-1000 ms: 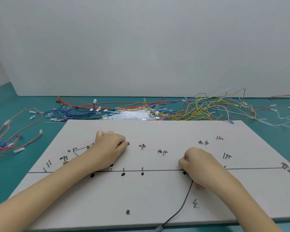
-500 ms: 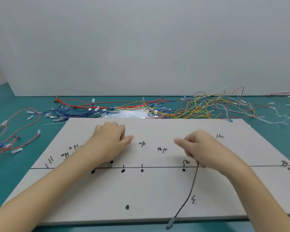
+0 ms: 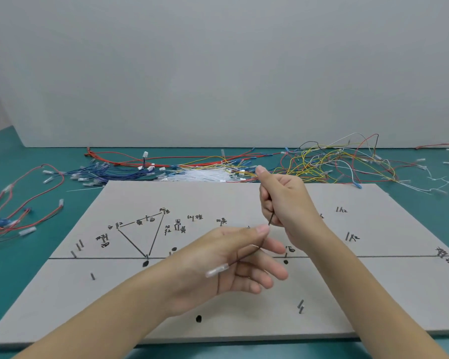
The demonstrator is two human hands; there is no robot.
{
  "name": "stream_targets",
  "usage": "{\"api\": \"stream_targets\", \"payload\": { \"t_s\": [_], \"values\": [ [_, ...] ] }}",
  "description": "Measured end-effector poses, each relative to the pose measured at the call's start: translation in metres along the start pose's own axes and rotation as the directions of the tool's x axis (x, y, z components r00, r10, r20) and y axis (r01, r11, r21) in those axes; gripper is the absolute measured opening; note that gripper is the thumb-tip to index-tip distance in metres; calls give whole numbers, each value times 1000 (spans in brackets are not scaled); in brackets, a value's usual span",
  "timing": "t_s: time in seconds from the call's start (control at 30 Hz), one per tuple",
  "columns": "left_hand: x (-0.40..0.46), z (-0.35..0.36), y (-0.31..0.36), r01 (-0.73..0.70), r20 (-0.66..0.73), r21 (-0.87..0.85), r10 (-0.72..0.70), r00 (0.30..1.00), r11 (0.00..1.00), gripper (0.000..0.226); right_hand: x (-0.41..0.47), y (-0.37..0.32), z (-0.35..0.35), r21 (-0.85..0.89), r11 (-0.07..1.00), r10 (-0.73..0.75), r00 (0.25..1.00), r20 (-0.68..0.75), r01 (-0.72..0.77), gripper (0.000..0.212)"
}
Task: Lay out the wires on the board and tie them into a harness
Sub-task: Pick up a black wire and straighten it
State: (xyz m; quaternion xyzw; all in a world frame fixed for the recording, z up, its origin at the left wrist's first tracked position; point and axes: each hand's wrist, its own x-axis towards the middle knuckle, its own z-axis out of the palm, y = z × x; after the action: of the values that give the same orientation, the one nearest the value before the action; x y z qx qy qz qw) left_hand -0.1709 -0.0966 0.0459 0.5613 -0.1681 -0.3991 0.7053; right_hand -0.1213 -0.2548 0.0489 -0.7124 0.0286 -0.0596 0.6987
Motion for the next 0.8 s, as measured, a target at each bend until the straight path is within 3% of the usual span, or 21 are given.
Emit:
{"api": "stream_targets", "payload": {
  "t_s": [0.2, 0.33, 0.43, 0.57, 0.8],
  "values": [
    [2, -3, -5, 4, -156, 144, 18, 988, 990, 25, 3, 9, -4, -107, 994, -9, 999, 47, 14, 50],
    [1, -12, -7, 3, -267, 237, 62, 962, 972, 24, 5, 12, -17, -172, 985, 37, 987, 154, -10, 35],
    [3, -20, -9, -10, -334, 310, 119, 935, 951, 25, 7, 15, -24, -104, 994, 55, 968, 247, -30, 25],
    [3, -26, -9, -32, -370, 418, 202, 907, 908, 26, 8, 16, -26, 57, 997, 40, 971, 235, -55, 18],
    [-4, -60, 13, -44, -482, 628, 433, 762, 777, 19, 13, 13, -37, 360, 932, 33, 999, 33, -43, 12]
  ]
}}
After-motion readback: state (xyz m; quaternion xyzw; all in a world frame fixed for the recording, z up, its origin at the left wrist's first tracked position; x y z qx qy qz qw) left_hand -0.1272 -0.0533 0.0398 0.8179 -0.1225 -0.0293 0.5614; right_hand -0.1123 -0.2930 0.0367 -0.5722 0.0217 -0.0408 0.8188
